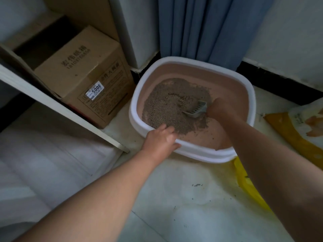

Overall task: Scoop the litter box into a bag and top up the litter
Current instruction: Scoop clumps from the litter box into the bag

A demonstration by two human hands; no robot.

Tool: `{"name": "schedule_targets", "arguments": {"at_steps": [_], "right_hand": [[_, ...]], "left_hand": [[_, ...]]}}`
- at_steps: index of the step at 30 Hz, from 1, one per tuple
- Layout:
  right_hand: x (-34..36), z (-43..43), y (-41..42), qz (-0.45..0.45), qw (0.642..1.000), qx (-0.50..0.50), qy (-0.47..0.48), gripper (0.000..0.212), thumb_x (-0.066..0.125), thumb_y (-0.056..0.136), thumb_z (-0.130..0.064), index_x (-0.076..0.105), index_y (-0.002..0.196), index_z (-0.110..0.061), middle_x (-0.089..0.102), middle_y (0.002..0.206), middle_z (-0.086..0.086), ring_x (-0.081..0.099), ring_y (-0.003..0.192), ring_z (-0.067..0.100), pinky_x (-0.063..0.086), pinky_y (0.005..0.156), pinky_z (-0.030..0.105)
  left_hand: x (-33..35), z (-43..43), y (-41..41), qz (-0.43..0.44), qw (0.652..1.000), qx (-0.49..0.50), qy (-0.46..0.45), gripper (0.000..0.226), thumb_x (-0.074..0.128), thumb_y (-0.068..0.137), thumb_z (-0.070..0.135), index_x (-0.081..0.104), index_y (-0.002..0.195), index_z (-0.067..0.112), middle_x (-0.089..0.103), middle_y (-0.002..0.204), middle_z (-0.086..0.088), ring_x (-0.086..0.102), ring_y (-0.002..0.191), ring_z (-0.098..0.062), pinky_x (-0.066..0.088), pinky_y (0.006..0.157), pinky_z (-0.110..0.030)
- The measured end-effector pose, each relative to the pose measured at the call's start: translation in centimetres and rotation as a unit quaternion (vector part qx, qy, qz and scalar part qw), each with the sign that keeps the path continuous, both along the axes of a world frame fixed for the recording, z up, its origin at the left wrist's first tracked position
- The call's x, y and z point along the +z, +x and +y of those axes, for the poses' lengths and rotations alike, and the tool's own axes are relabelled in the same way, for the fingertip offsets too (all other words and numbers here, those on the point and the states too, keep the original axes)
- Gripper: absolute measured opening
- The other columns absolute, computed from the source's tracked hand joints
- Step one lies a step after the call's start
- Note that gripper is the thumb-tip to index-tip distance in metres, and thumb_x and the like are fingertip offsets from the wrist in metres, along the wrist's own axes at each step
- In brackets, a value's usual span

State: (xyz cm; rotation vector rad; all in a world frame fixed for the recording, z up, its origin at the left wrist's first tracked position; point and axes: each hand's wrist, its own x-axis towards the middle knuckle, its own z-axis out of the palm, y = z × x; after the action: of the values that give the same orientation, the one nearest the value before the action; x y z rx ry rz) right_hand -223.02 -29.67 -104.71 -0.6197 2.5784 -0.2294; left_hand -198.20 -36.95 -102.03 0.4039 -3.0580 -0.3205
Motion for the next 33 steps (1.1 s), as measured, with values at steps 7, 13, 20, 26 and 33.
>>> {"name": "schedule_targets", "arguments": {"at_steps": [7, 13, 20, 26, 33], "right_hand": [[-1.9, -5.3, -0.5, -0.04, 0.998, 0.018, -0.04, 0.021, 0.055, 0.099, -0.017, 0.066, 0.107, -0.002, 0.063, 0.102, 0.015, 0.064, 0.097, 0.03, 0.052, 0.083, 0.038], [-2.7, -10.8, 1.7, 0.0, 0.999, 0.025, -0.046, 0.022, 0.05, 0.1, -0.017, 0.066, 0.108, -0.004, 0.068, 0.108, 0.014, 0.066, 0.096, 0.029, 0.048, 0.068, 0.035], [-3.3, -14.1, 3.1, -0.006, 0.998, -0.014, -0.066, 0.024, 0.05, 0.102, -0.014, 0.063, 0.118, -0.001, 0.067, 0.115, 0.016, 0.065, 0.105, 0.031, 0.053, 0.081, 0.039], [-5.5, -13.5, 2.4, -0.083, 0.984, -0.04, -0.153, 0.028, 0.051, 0.1, -0.024, 0.066, 0.111, -0.003, 0.067, 0.099, 0.013, 0.064, 0.086, 0.028, 0.045, 0.066, 0.033], [-6.8, -12.5, 2.9, -0.109, 0.969, -0.008, -0.222, 0.033, 0.044, 0.103, -0.024, 0.07, 0.113, -0.006, 0.071, 0.102, 0.017, 0.066, 0.091, 0.032, 0.051, 0.077, 0.035]], "left_hand": [[0.1, -0.3, -0.7, 0.003, 0.999, -0.036, -0.014, 0.034, 0.091, 0.058, 0.031, 0.068, 0.063, 0.007, 0.06, 0.068, -0.004, 0.058, 0.065, -0.027, 0.04, 0.04, -0.025], [0.4, -0.5, -0.9, -0.01, 0.998, -0.048, -0.044, 0.033, 0.091, 0.057, 0.035, 0.069, 0.061, 0.011, 0.063, 0.069, -0.002, 0.06, 0.067, -0.026, 0.028, 0.046, -0.021], [0.1, -0.5, -0.7, -0.015, 0.997, -0.051, -0.054, 0.029, 0.063, 0.09, 0.038, 0.073, 0.092, 0.01, 0.066, 0.097, -0.005, 0.057, 0.096, -0.028, 0.032, 0.057, -0.031], [0.3, -0.6, -0.9, -0.036, 0.995, -0.068, -0.062, 0.028, 0.084, 0.068, 0.037, 0.071, 0.067, 0.012, 0.064, 0.073, -0.002, 0.06, 0.073, -0.026, 0.024, 0.05, -0.024], [0.5, -0.6, -1.0, -0.032, 0.995, -0.065, -0.073, 0.031, 0.083, 0.069, 0.04, 0.071, 0.067, 0.011, 0.063, 0.073, -0.001, 0.059, 0.073, -0.024, 0.022, 0.048, -0.025]]}}
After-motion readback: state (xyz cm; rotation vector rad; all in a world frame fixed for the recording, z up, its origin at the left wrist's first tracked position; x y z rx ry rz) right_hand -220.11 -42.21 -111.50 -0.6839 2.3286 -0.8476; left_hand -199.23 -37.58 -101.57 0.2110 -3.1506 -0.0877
